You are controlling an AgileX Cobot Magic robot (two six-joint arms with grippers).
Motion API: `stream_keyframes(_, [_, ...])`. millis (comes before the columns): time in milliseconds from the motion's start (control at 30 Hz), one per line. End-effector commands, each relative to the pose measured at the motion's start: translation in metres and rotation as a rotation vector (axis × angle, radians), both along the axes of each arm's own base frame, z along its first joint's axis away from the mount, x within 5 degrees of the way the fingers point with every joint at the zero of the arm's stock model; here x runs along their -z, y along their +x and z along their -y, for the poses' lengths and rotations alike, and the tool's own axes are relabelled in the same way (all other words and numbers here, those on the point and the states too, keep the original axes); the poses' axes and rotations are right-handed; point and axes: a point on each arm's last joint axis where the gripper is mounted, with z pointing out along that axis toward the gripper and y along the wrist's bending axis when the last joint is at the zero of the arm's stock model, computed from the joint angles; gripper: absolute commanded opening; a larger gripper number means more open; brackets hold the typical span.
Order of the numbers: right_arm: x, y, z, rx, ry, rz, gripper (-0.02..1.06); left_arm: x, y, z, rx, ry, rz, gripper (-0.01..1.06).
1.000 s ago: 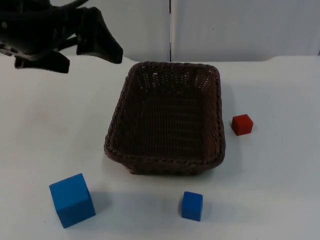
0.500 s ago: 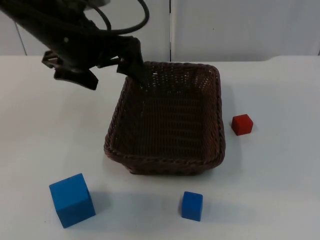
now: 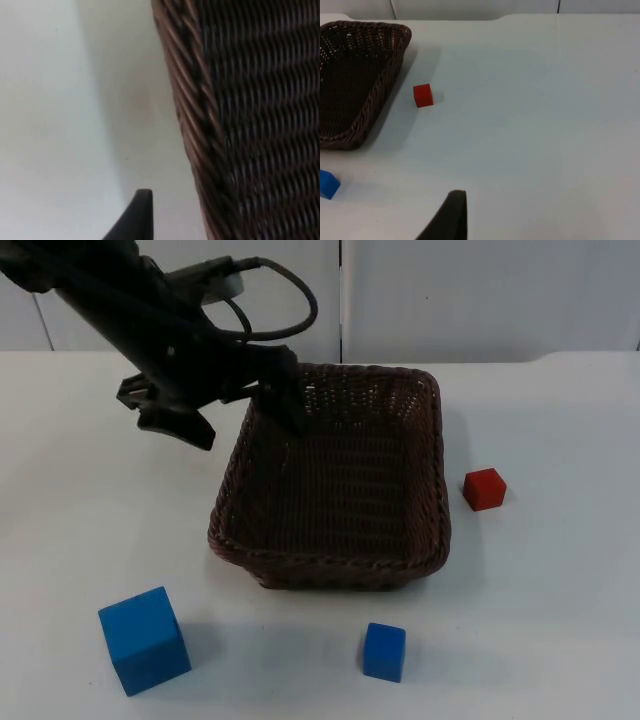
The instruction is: Pick up the basket with the left hand and place the largest block into the basket with the right hand.
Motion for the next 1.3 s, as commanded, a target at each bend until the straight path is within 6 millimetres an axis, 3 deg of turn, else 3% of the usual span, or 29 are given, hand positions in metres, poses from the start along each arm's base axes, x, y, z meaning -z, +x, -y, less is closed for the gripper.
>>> stream_keyframes(0, [0.001,0.000,0.000,0.005,-0.002,0.003,1.05,0.004,0.003,0.002,-0.006,0.012,0.001,1.05])
stream_keyframes(500, [0.001,0.000,0.000,0.005,-0.002,0.003,1.05,0.047,0.009,0.003,-0.031,0.034,-0.079,1.05])
stream_keyframes(667, [0.001,0.000,0.000,0.005,-0.002,0.003,1.05,0.054,0.008,0.003,-0.032,0.036,-0.093,1.01])
stream_keyframes(767, [0.001,0.000,0.000,0.005,-0.002,0.003,1.05,0.059,0.008,0.003,-0.032,0.039,-0.105,0.85])
stream_keyframes(800, [0.001,0.000,0.000,0.005,-0.002,0.003,1.05,0.059,0.008,0.003,-0.032,0.039,-0.105,0.85])
stream_keyframes(933, [0.001,0.000,0.000,0.005,-0.002,0.003,1.05,0.060,0.007,0.003,-0.031,0.031,-0.124,0.54])
stream_keyframes(967, [0.001,0.000,0.000,0.005,-0.002,0.003,1.05,0.060,0.007,0.003,-0.031,0.031,-0.124,0.54])
stream_keyframes(1100, [0.001,0.000,0.000,0.005,-0.002,0.003,1.05,0.060,0.004,0.004,-0.030,0.022,-0.154,0.10])
stream_keyframes(1133, [0.001,0.000,0.000,0.005,-0.002,0.003,1.05,0.059,0.004,0.004,-0.030,0.022,-0.151,0.04])
stream_keyframes(1267, [0.001,0.000,0.000,0.005,-0.002,0.003,1.05,0.045,0.005,0.004,-0.050,0.007,-0.135,0.00])
